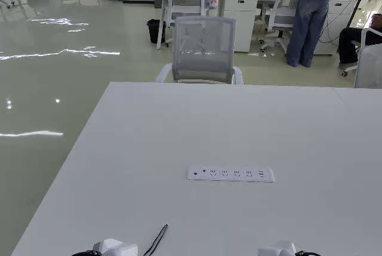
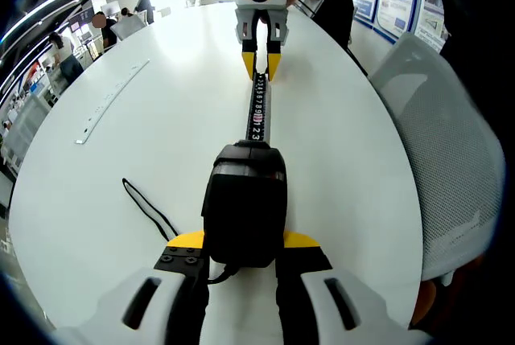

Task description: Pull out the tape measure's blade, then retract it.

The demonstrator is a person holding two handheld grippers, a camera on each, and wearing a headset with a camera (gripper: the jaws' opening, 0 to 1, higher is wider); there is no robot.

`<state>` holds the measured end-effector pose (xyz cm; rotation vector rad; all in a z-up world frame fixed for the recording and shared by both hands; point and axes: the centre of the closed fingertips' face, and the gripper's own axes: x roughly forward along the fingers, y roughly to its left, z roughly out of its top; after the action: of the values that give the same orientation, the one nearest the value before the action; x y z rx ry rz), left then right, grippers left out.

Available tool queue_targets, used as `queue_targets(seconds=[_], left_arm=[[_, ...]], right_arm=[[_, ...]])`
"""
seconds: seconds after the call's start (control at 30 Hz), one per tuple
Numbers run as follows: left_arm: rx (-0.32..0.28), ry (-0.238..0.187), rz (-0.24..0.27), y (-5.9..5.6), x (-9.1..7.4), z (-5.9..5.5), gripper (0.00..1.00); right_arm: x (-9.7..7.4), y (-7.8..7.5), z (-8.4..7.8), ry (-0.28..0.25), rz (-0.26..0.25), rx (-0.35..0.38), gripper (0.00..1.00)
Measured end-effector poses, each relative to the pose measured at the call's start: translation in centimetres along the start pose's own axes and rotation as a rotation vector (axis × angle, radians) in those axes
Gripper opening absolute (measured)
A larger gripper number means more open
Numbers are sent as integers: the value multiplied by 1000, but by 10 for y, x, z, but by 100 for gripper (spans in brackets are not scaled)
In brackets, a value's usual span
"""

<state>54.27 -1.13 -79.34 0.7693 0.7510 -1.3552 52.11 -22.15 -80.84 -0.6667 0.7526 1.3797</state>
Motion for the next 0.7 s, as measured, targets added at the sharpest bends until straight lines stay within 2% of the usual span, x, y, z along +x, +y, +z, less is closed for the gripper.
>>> queue_targets(seconds=[0.7], left_arm=[[1,4,2,1,1,-1,27]], right_arm=[[-5,0,-8,6,-5,8,12]])
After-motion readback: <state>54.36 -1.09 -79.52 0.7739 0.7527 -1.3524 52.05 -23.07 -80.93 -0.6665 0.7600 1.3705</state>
